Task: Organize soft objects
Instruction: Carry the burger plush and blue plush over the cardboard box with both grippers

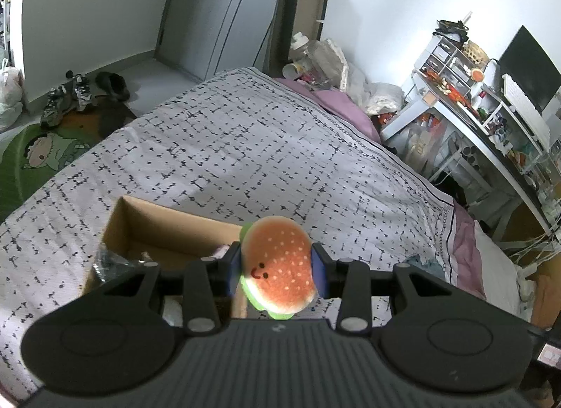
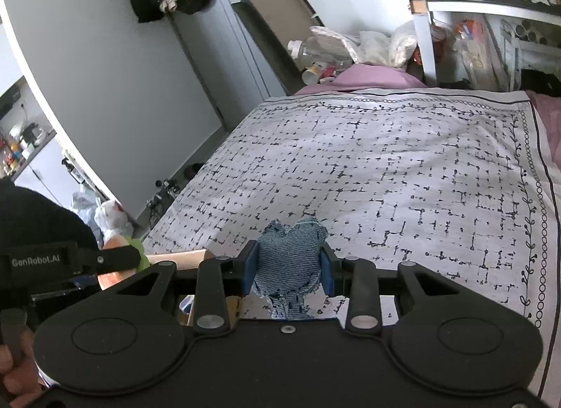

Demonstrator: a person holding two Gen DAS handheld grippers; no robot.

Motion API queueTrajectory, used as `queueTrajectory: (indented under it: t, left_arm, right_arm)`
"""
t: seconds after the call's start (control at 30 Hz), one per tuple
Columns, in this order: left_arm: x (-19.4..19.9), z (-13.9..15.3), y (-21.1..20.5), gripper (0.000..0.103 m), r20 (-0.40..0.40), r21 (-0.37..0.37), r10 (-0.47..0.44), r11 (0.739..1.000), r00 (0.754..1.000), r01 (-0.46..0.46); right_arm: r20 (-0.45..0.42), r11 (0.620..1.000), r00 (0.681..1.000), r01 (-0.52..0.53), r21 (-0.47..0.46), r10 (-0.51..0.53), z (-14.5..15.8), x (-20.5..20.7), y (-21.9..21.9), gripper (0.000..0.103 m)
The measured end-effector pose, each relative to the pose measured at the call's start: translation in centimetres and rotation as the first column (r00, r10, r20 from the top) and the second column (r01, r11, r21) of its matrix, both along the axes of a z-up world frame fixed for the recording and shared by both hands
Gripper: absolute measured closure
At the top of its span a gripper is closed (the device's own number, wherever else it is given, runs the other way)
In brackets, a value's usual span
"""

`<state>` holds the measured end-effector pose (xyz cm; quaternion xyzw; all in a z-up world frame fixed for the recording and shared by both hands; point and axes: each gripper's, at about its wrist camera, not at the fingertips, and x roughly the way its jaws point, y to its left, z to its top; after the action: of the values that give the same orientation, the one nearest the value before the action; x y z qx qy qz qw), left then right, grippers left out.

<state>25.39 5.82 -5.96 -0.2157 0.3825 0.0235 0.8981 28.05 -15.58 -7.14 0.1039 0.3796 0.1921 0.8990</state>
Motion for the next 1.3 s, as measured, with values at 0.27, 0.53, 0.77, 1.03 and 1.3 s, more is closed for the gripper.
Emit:
queueTrajectory:
  t: [0.27,0.53,0.77,1.03,1.3]
  left_arm:
    - [-0.8,-0.3,2.6,0.063,-0.003,-0.005,0.033,0.999,0.999,-0.033]
    - [-1.0,-0.9,5.7,0.063,-0.014,-0.009,0.071,0.997,0.997,-0.071]
    - [-0.8,-2.5,7.6,0.063,-0.041,-0.036,0.085,0.996,0.996,-0.087]
    - [-0.1,-5.7,9.3,0.063,-0.097,-0.076,0.091,0.992,0.991,-0.098]
    - [1.5,-8.2,10.4,0.063,-0.140,-0.105,0.080,0.990,0.987,-0.096]
  right_arm:
    - [0.034,0.999,0.998,-0.044,-0.003,0.044,0.4,-1.0,2.6,0.068]
    - [0.030,0.997,0.997,-0.074,0.005,0.074,0.4,-0.6,4.4,0.068]
    - [0.021,0.996,0.996,-0.091,0.002,0.091,0.3,-0.3,6.3,0.068]
    - [0.011,0.992,0.992,-0.129,-0.012,0.129,-0.5,0.0,8.9,0.068]
    - [-0.023,0.984,0.984,-0.176,-0.016,0.175,-1.6,0.8,11.6,0.068]
